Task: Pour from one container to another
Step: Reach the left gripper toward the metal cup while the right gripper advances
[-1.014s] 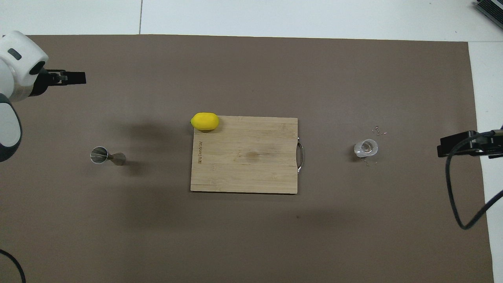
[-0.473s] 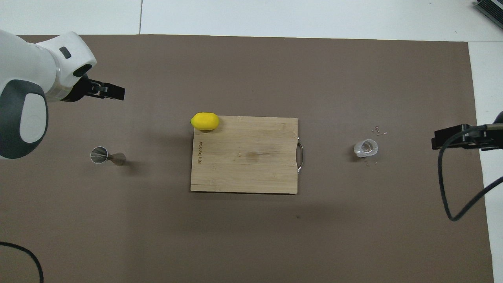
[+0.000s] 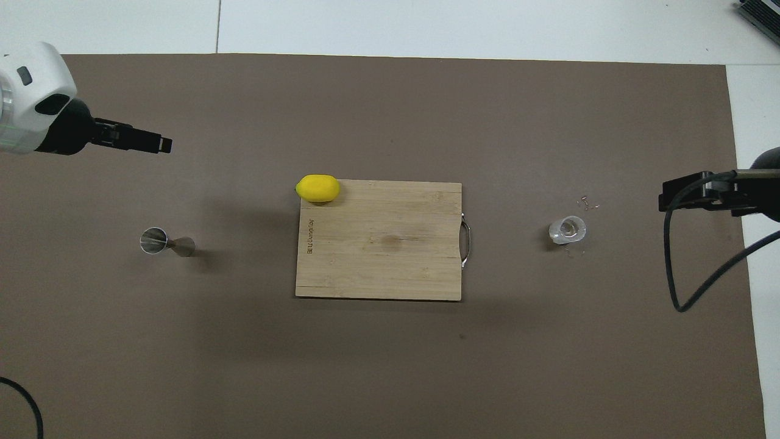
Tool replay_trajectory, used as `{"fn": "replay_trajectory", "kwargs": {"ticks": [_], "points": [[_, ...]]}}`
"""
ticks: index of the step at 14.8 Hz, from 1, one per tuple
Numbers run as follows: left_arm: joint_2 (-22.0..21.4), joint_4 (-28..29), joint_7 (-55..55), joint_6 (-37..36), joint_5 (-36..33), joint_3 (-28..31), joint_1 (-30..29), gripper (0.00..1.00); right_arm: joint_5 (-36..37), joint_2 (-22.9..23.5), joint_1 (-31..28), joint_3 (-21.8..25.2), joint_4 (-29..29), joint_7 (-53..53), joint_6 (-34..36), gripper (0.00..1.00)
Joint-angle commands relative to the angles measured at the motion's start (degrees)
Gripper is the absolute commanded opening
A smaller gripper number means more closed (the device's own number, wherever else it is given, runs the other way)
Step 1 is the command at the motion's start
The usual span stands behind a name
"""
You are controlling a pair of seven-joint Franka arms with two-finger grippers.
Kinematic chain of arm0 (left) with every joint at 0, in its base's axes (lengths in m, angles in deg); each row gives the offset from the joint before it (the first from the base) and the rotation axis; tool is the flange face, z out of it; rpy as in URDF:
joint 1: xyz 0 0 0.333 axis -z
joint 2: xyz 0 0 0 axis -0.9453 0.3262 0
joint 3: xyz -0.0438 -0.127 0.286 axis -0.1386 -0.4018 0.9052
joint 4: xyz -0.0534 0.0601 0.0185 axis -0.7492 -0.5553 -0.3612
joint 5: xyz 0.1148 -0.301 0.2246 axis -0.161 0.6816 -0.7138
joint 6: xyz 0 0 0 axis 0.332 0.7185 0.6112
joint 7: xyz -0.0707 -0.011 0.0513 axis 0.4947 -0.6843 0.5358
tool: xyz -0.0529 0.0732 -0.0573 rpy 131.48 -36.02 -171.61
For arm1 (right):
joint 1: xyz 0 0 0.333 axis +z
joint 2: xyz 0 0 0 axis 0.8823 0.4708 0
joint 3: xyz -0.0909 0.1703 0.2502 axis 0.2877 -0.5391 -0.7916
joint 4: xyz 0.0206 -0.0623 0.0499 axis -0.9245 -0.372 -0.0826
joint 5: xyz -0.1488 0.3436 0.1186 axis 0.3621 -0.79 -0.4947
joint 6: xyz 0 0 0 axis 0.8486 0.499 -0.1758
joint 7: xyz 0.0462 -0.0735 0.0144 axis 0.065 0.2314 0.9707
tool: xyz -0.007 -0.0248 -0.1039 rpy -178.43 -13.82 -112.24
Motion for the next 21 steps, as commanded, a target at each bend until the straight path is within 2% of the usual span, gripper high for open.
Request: {"fn": "replay_trajectory", "kwargs": {"ticks": [1,4,9,11,14,17,21], "points": [[-0.3,-0.3,-11.2,-2.7,7.2,-0.3,-3.1,1.0,-0.4,0.7,1.0,-0.2,1.6,-1.4,-0.3,0.97],[-1.8,1.4,-21.0,-8.2,13.2,-0.3,-6.1,1.0,-0.1,0.9,1.2,-0.2,2.5,-1.4,-0.1,0.96],[-5.7,8.5,-42.1,-12.9,20.5,-0.2,-12.1,1.0,0.0,1.0,2.3,-0.2,2.5,-2.1,-0.5,0.96],[-6.2,10.4,-48.7,-13.3,22.7,-0.2,-13.9,1.0,0.0,1.0,2.3,-0.2,2.3,-2.2,-0.9,0.96],[-6.1,12.6,-59.2,-17.9,28.0,-0.1,-16.2,1.0,0.0,1.0,2.2,-0.2,1.9,-2.2,-0.9,0.96],[-4.9,16.7,-72.0,-20.5,33.3,-0.1,-18.9,1.0,0.0,0.9,2.1,-0.2,1.8,-2.2,-0.8,0.96],[1.5,17.3,-85.7,-25.9,35.9,-0.1,-22.9,1.0,-0.2,0.8,2.1,-0.2,1.6,-2.2,-0.8,0.98]]}}
